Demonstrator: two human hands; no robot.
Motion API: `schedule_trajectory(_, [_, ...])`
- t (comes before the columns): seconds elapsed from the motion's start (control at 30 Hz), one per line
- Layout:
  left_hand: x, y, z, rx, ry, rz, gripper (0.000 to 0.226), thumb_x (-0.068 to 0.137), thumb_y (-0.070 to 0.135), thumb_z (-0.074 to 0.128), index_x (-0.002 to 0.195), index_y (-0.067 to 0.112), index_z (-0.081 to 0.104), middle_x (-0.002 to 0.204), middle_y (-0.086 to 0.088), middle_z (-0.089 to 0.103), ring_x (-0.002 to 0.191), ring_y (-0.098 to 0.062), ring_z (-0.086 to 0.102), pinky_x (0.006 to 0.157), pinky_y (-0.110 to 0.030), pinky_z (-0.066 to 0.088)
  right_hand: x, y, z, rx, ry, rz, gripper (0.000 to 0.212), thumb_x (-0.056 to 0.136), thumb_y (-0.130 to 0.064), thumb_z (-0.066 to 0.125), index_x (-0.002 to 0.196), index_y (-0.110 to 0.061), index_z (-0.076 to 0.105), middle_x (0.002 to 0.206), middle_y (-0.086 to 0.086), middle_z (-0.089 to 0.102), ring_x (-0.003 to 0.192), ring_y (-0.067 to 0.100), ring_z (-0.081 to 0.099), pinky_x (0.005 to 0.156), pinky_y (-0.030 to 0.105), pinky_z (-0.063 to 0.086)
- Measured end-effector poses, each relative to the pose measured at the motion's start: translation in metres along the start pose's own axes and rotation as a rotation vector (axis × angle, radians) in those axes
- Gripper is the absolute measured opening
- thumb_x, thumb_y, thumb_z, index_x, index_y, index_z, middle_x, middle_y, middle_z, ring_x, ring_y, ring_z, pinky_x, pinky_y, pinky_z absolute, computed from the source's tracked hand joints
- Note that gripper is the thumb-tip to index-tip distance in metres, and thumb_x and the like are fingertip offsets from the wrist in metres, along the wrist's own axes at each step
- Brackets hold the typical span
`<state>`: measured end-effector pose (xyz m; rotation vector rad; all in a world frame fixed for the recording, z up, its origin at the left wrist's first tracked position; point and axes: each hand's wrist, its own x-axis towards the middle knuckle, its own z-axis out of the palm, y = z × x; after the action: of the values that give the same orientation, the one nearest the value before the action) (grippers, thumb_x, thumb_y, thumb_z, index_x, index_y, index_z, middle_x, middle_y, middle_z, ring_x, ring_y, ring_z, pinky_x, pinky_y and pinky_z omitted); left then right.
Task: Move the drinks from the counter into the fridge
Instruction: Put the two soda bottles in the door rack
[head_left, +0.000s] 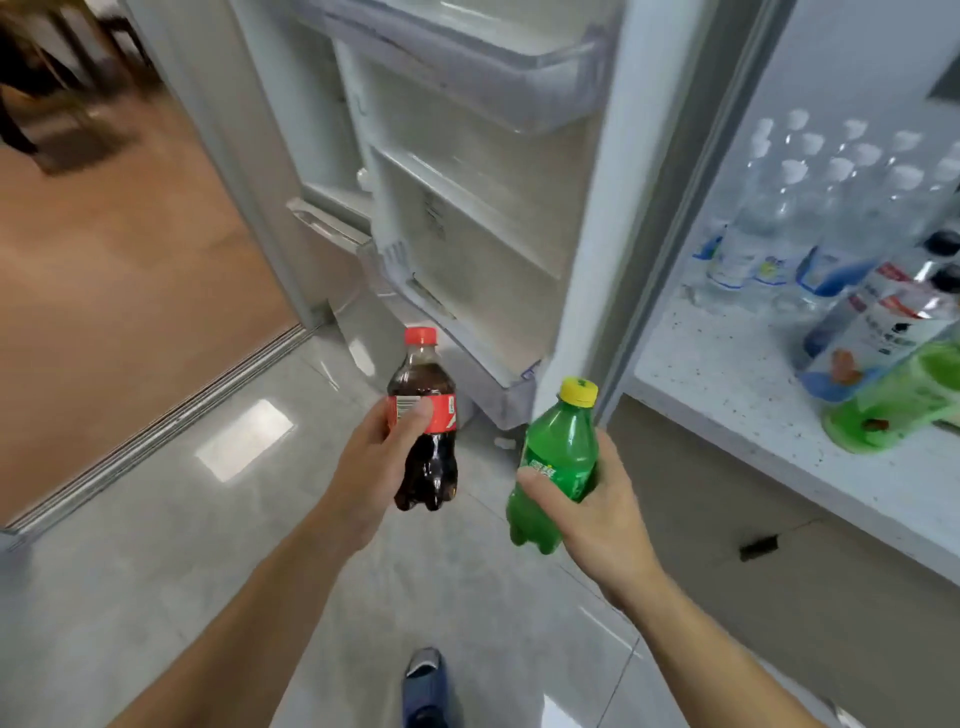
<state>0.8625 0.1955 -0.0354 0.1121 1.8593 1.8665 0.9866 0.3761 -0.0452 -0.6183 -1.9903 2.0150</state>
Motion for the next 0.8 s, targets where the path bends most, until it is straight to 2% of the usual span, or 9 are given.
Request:
schedule_trajectory(0.1, [0.045,0.037,-0.054,0.121,0.087,0.145,0.047,0.075,0.055,0.072,0.112,0.027,0.061,0.096,-0.015,0.072,0.083,-0.037,0.071,0.060,-0.045,0.053,0.024,-0.034,0.054,-0.047,-0.022,-0.191,0.054,0.073,-0.032,0.083,0.117,-0.034,0.052,0.095,-0.011,0.066,0.083,0.009,0.067,0.069,0.019,0.054])
schedule_trajectory(0.17, [0.076,0.061,-0.079,0.161,0.119,0.241,0.044,0.070,0.050,0.080,0.107,0.037,0.060,0.098,-0.004,0.073,0.090,-0.030,0.072,0.064,-0.049,0.057,0.046,-0.051,0.086,-0.107,0.015,-0.322,0.059,0.072,-0.032,0.083,0.120,-0.029,0.049,0.099,-0.018,0.063,0.087,0.005,0.065,0.075,0.018,0.053])
schedule_trajectory(0.23, [0.106,0.083,-0.093,0.182,0.108,0.326,0.047,0.065,0.044,0.085,0.103,0.040,0.057,0.096,0.008,0.074,0.085,-0.013,0.073,0.061,-0.035,0.058,0.072,-0.063,0.110,-0.158,0.068,-0.422,0.060,0.072,-0.029,0.086,0.118,-0.026,0.048,0.099,-0.026,0.061,0.088,0.001,0.062,0.078,0.015,0.049])
schedule_trajectory(0.33, [0.152,0.110,-0.096,0.212,0.080,0.364,0.055,0.060,0.040,0.084,0.107,0.040,0.054,0.098,0.015,0.072,0.087,-0.004,0.071,0.073,-0.025,0.055,0.113,-0.078,0.133,-0.194,0.160,-0.503,0.062,0.070,-0.030,0.087,0.118,-0.028,0.047,0.099,-0.030,0.059,0.089,-0.003,0.058,0.080,0.013,0.045])
schedule_trajectory(0.43, [0.195,0.124,-0.093,0.253,0.070,0.396,0.056,0.057,0.040,0.081,0.107,0.044,0.055,0.098,0.015,0.070,0.090,-0.005,0.070,0.077,-0.026,0.056,0.157,-0.086,0.142,-0.298,0.251,-0.568,0.063,0.064,-0.033,0.087,0.116,-0.025,0.052,0.103,-0.025,0.058,0.096,0.002,0.057,0.086,0.030,0.048])
schedule_trajectory(0.5, [0.216,0.125,-0.092,0.344,0.057,0.413,0.059,0.060,0.034,0.083,0.110,0.042,0.053,0.105,0.011,0.068,0.097,-0.013,0.068,0.088,-0.037,0.056,0.180,-0.087,0.144,-0.400,0.294,-0.568,0.065,0.059,-0.037,0.088,0.114,-0.029,0.054,0.102,-0.028,0.056,0.096,-0.003,0.055,0.086,0.032,0.049])
schedule_trajectory(0.57, [0.236,0.123,-0.093,0.443,0.053,0.420,0.064,0.064,0.026,0.085,0.117,0.033,0.051,0.111,0.004,0.067,0.104,-0.020,0.065,0.097,-0.043,0.051,0.197,-0.082,0.147,-0.461,0.282,-0.520,0.066,0.058,-0.039,0.088,0.113,-0.039,0.052,0.103,-0.030,0.054,0.099,0.003,0.056,0.089,0.032,0.050])
schedule_trajectory(0.7, [0.270,0.115,-0.098,0.524,0.092,0.349,0.067,0.066,0.021,0.087,0.122,0.026,0.051,0.117,-0.001,0.066,0.112,-0.026,0.061,0.101,-0.044,0.047,0.228,-0.063,0.160,-0.553,0.255,-0.407,0.063,0.064,-0.032,0.087,0.115,-0.039,0.049,0.110,-0.011,0.061,0.101,0.016,0.059,0.090,0.036,0.051])
schedule_trajectory(0.8, [0.288,0.110,-0.097,0.600,0.114,0.322,0.066,0.066,0.025,0.087,0.123,0.021,0.055,0.118,-0.003,0.066,0.112,-0.026,0.061,0.100,-0.041,0.048,0.252,-0.053,0.173,-0.636,0.286,-0.257,0.056,0.068,-0.038,0.078,0.115,-0.033,0.048,0.100,-0.009,0.063,0.091,0.019,0.063,0.075,0.029,0.049])
